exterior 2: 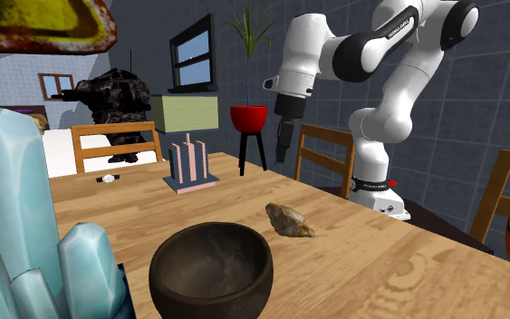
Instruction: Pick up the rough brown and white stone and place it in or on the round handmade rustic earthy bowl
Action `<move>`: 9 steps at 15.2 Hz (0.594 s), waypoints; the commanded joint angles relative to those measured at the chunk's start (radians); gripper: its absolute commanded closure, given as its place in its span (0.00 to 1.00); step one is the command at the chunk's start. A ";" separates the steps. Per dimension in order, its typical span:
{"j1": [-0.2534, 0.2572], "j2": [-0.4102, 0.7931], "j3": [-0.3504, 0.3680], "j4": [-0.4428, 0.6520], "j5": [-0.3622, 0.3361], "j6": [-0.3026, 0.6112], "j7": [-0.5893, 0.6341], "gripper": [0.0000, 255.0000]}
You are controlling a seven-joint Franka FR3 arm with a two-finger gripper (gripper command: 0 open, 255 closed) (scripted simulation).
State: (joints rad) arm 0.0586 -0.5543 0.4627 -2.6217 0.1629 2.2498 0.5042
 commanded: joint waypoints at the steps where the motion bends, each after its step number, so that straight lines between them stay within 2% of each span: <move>1: -0.003 0.021 0.013 -0.014 -0.002 0.037 0.010 0.00; 5: -0.013 0.059 0.027 -0.036 -0.008 0.096 0.016 0.00; 9: -0.013 0.059 0.027 -0.036 -0.008 0.096 0.016 0.00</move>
State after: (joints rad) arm 0.0459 -0.4957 0.4900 -2.6571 0.1551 2.3447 0.5206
